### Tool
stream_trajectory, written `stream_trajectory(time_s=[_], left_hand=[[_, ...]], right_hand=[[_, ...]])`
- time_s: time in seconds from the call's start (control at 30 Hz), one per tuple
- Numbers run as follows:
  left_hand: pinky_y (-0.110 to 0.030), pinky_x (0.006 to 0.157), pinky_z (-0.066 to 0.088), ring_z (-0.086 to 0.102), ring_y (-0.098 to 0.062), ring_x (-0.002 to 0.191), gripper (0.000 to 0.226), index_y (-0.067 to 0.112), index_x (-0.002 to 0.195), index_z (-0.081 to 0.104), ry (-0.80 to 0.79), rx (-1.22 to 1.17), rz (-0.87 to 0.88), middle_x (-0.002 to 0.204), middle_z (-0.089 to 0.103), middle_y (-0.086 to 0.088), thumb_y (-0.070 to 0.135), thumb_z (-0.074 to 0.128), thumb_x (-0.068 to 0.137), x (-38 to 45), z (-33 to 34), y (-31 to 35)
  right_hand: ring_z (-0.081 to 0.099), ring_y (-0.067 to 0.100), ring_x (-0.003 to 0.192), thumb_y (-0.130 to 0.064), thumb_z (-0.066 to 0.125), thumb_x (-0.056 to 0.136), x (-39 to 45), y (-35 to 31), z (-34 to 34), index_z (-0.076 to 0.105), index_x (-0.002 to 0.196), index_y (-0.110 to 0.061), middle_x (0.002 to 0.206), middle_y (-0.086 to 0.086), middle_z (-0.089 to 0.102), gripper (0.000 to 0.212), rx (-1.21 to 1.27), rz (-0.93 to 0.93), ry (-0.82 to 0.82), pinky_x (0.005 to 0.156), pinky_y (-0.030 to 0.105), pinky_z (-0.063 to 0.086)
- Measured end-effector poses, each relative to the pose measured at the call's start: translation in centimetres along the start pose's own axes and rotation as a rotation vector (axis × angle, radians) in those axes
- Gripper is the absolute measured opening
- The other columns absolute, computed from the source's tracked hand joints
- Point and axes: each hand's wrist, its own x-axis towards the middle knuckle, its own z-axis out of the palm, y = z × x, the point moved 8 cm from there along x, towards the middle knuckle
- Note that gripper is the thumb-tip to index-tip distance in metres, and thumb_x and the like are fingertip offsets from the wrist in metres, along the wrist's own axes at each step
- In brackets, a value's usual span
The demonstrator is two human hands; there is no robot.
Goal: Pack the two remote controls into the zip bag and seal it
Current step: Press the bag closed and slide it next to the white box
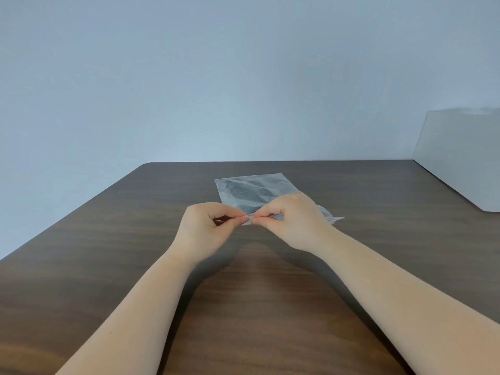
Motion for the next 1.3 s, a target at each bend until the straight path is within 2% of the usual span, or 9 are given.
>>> stream_trajectory(time_s=[0.2, 0.33, 0.47, 0.63, 0.77, 0.9, 1.1, 1.2, 1.3], left_hand=[[-0.025, 0.064, 0.051, 0.067, -0.016, 0.07, 0.004, 0.018, 0.074, 0.075, -0.001, 0.007, 0.021, 0.073, 0.075, 0.001, 0.015, 0.073, 0.074, 0.0, 0.0, 0.1], [-0.017, 0.06, 0.048, 0.066, -0.013, 0.069, 0.004, 0.019, 0.074, 0.075, -0.007, 0.008, 0.021, 0.072, 0.074, 0.004, 0.016, 0.073, 0.074, 0.0, -0.1, 0.1], [-0.022, 0.063, 0.053, 0.067, -0.009, 0.068, 0.01, 0.027, 0.071, 0.073, -0.016, 0.003, 0.003, 0.069, 0.073, 0.01, 0.018, 0.073, 0.074, -0.1, -0.1, 0.0], [-0.022, 0.063, 0.052, 0.066, -0.009, 0.068, 0.019, 0.035, 0.063, 0.069, -0.029, 0.051, -0.02, 0.069, 0.069, 0.026, 0.02, 0.073, 0.074, 0.0, -0.5, -0.2], [-0.026, 0.063, 0.051, 0.063, -0.008, 0.069, 0.012, 0.03, 0.065, 0.071, -0.007, 0.097, -0.071, 0.064, 0.071, 0.015, 0.022, 0.073, 0.075, 0.0, -1.1, -0.8], [-0.016, 0.062, 0.047, 0.061, 0.0, 0.067, 0.015, 0.033, 0.064, 0.069, 0.001, 0.106, -0.107, 0.068, 0.069, 0.026, 0.023, 0.073, 0.074, -0.2, -1.7, -1.5], [-0.007, 0.061, 0.043, 0.061, 0.005, 0.07, 0.01, 0.027, 0.066, 0.071, 0.034, 0.081, -0.181, 0.07, 0.072, 0.016, 0.021, 0.073, 0.074, -0.5, -2.6, -2.7], [-0.015, 0.065, 0.044, 0.061, 0.004, 0.072, 0.009, 0.025, 0.067, 0.071, 0.039, 0.09, -0.188, 0.075, 0.071, 0.013, 0.02, 0.072, 0.075, -0.5, -2.8, -2.9], [-0.01, 0.063, 0.044, 0.061, 0.003, 0.071, 0.009, 0.023, 0.067, 0.071, 0.048, 0.08, -0.202, 0.073, 0.072, 0.012, 0.018, 0.072, 0.075, -0.6, -3.0, -3.2]], right_hand=[[0.057, -0.003, 0.079, -0.031, 0.064, 0.088, -0.1, -0.6, 0.0, 0.077, 0.095, -0.025, 0.092, -0.008, 0.078, 0.017, -0.014, -0.053, -0.003, 0.076, 0.022, 0.034], [0.064, 0.007, 0.081, -0.032, 0.061, 0.09, 0.0, -0.8, 0.2, 0.077, 0.093, -0.026, 0.089, -0.009, 0.078, 0.018, -0.035, -0.062, -0.004, 0.085, 0.03, 0.04], [0.048, 0.0, 0.058, -0.032, 0.057, 0.093, 0.0, -0.9, 0.3, 0.076, 0.09, -0.026, 0.069, -0.019, 0.067, 0.021, -0.093, -0.092, 0.001, 0.083, 0.028, 0.033], [0.062, 0.015, 0.07, -0.029, 0.053, 0.092, -0.3, -1.6, 0.5, 0.074, 0.081, -0.023, 0.069, -0.005, 0.072, 0.024, -0.241, -0.198, 0.08, 0.078, 0.036, 0.039], [0.065, 0.017, 0.075, -0.032, 0.042, 0.091, -0.7, -1.2, 0.2, 0.071, 0.077, -0.021, 0.069, -0.005, 0.07, 0.034, -0.336, -0.233, 0.097, 0.076, 0.04, 0.043], [0.065, 0.016, 0.077, -0.031, 0.042, 0.091, -1.2, -0.5, -0.3, 0.07, 0.077, -0.022, 0.07, -0.007, 0.07, 0.032, -0.389, -0.253, 0.127, 0.077, 0.034, 0.032], [0.063, 0.016, 0.077, -0.034, 0.034, 0.091, -1.8, 2.2, -1.8, 0.067, 0.074, -0.023, 0.068, -0.008, 0.067, 0.039, -0.44, -0.188, 0.128, 0.072, 0.032, 0.023], [0.061, 0.016, 0.087, -0.03, 0.044, 0.096, -1.9, 3.8, -2.1, 0.067, 0.079, -0.022, 0.078, -0.006, 0.07, 0.03, -0.428, -0.118, 0.073, 0.078, 0.032, 0.027], [0.059, 0.015, 0.092, -0.031, 0.048, 0.096, -2.0, 5.1, -2.9, 0.069, 0.083, -0.022, 0.082, -0.006, 0.07, 0.026, -0.389, -0.061, 0.051, 0.082, 0.033, 0.031]])
